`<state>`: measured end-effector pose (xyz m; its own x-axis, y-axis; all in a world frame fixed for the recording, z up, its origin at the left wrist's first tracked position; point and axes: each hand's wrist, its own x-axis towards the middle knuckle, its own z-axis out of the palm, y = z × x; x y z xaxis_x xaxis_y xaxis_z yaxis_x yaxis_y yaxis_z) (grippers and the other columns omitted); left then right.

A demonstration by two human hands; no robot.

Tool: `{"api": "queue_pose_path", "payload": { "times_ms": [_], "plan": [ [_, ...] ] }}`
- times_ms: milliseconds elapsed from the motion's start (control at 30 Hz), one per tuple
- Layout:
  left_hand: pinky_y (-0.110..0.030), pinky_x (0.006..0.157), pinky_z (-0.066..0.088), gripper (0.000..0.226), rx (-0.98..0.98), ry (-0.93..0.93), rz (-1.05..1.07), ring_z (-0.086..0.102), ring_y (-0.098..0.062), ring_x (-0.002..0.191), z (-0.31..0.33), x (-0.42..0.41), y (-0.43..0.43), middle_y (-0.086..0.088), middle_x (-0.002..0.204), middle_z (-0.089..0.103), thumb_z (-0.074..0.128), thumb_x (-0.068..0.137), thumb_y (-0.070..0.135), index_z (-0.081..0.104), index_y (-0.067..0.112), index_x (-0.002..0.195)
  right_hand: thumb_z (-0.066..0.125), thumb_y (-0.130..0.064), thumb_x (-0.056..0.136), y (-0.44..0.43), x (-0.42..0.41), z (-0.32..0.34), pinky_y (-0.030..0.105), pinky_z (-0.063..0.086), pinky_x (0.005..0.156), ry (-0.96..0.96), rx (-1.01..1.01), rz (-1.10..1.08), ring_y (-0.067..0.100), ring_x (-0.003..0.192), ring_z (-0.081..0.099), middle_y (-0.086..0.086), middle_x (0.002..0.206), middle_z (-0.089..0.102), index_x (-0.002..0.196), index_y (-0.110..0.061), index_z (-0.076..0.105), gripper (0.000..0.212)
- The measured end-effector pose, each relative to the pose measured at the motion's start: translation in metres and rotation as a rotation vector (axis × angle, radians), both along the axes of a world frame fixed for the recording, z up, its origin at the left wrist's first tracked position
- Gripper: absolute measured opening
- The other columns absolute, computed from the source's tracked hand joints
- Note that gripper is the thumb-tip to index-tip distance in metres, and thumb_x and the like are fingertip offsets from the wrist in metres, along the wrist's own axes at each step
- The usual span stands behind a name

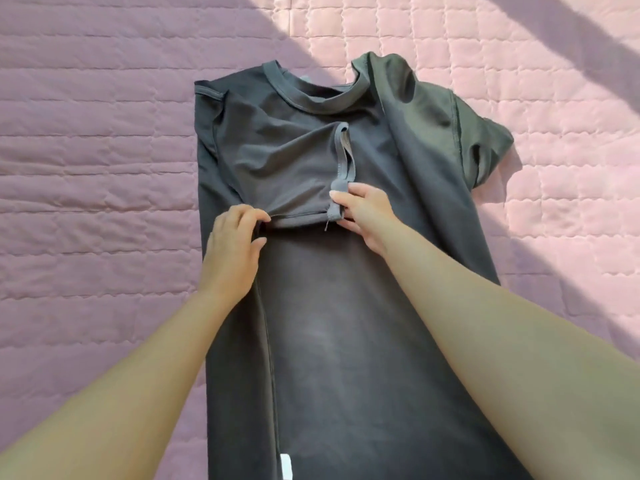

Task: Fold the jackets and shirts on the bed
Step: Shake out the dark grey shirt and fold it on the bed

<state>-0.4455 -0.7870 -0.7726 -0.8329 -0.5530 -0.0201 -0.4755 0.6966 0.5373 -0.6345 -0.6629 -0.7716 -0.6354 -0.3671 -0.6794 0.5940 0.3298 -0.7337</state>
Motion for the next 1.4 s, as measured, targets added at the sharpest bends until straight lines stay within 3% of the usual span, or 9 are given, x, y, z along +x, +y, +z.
{"api": "queue_pose_path", "payload": {
  "times_ms": [133, 233, 400, 467, 667, 933, 1067, 1200, 1400],
  "plan": [
    [-0.042, 0.114, 0.022, 0.035, 0.16, -0.133, 0.025, 0.033, -0.024, 0.136, -0.001, -0.019, -0.01, -0.001, 0.145, 0.041, 0.046, 0.098, 0.035, 0.043, 0.018, 0.129, 0.064, -0.023, 0.074, 0.007, -0.027, -0.011, 0.048, 0.054, 0.089, 0.307, 0.188, 0.051, 0.021, 0.09, 0.068, 0.001, 0.092, 0.07, 0.086, -0.026, 0.064, 0.012],
    [-0.057, 0.116, 0.002, 0.045, 0.061, -0.408, -0.066, 0.002, -0.026, 0.148, -0.008, -0.028, -0.005, 0.007, 0.16, 0.014, 0.034, 0.098, 0.051, 0.039, 0.033, 0.139, 0.06, -0.018, 0.083, 0.027, -0.038, -0.004, 0.038, 0.054, 0.085, 0.468, 0.297, 0.077, 0.017, 0.081, 0.065, -0.002, 0.087, 0.065, 0.1, -0.023, 0.062, 0.018],
    [-0.061, 0.114, -0.003, 0.044, -0.03, -0.256, -0.081, 0.002, -0.032, 0.148, 0.004, -0.056, 0.017, 0.006, 0.158, 0.023, 0.04, 0.099, 0.038, 0.038, 0.029, 0.142, 0.054, -0.009, 0.084, 0.074, -0.096, 0.018, 0.029, 0.038, 0.09, 0.824, 0.533, -0.345, 0.022, 0.095, 0.052, 0.007, 0.106, 0.053, 0.11, -0.008, 0.056, 0.026],
    [-0.058, 0.116, 0.0, 0.048, -0.028, -0.253, -0.152, 0.004, -0.034, 0.148, 0.003, -0.075, 0.027, 0.003, 0.158, 0.022, 0.045, 0.098, 0.034, 0.036, 0.026, 0.145, 0.06, -0.02, 0.083, 0.097, -0.122, 0.013, 0.034, 0.037, 0.097, 0.645, 0.656, -0.412, 0.027, 0.11, 0.051, 0.011, 0.12, 0.052, 0.116, -0.009, 0.05, 0.036],
    [-0.049, 0.118, 0.012, 0.073, 0.036, -0.291, -0.432, 0.004, -0.026, 0.149, -0.005, -0.127, 0.049, -0.002, 0.162, 0.006, 0.058, 0.093, 0.032, 0.016, 0.03, 0.153, 0.083, -0.02, 0.068, 0.117, -0.156, 0.014, 0.032, 0.058, 0.066, -0.094, 0.049, -0.507, 0.019, 0.079, 0.073, 0.008, 0.096, 0.074, 0.117, -0.009, 0.064, 0.053],
    [-0.061, 0.113, 0.019, 0.088, -0.08, -0.591, -0.458, -0.004, -0.046, 0.144, -0.004, -0.169, 0.081, 0.005, 0.159, -0.021, 0.06, 0.088, 0.051, -0.005, 0.051, 0.148, 0.069, 0.001, 0.081, 0.151, -0.204, 0.043, 0.046, 0.059, 0.076, 0.133, -0.072, -0.788, 0.027, 0.088, 0.071, 0.015, 0.104, 0.071, 0.108, -0.011, 0.06, 0.031],
    [-0.061, 0.11, 0.025, 0.091, -0.169, -0.7, -0.491, -0.002, -0.053, 0.142, -0.004, -0.18, 0.087, 0.002, 0.157, -0.028, 0.058, 0.09, 0.051, -0.015, 0.053, 0.145, 0.062, -0.001, 0.083, 0.194, -0.23, 0.056, 0.029, 0.056, 0.065, 0.131, -0.072, -0.73, 0.019, 0.081, 0.066, 0.002, 0.097, 0.069, 0.104, -0.021, 0.059, 0.029],
    [-0.065, 0.109, 0.024, 0.093, -0.181, -0.786, -0.478, -0.005, -0.056, 0.14, -0.001, -0.189, 0.096, -0.002, 0.155, -0.033, 0.058, 0.092, 0.046, -0.018, 0.052, 0.144, 0.078, -0.022, 0.064, 0.21, -0.218, 0.039, 0.034, 0.053, 0.074, -0.068, 0.015, -0.642, 0.017, 0.098, 0.065, -0.004, 0.115, 0.064, 0.143, -0.036, 0.037, 0.09],
    [-0.057, 0.109, 0.027, 0.096, -0.405, -0.904, -0.461, 0.016, -0.056, 0.137, 0.013, -0.204, 0.108, -0.01, 0.161, -0.009, 0.063, 0.087, 0.048, -0.01, 0.046, 0.149, 0.075, -0.03, 0.081, 0.2, -0.196, 0.024, 0.024, 0.05, 0.078, -0.249, 0.029, -0.425, 0.01, 0.088, 0.067, -0.006, 0.094, 0.071, 0.1, -0.021, 0.067, 0.022]
  ]
}}
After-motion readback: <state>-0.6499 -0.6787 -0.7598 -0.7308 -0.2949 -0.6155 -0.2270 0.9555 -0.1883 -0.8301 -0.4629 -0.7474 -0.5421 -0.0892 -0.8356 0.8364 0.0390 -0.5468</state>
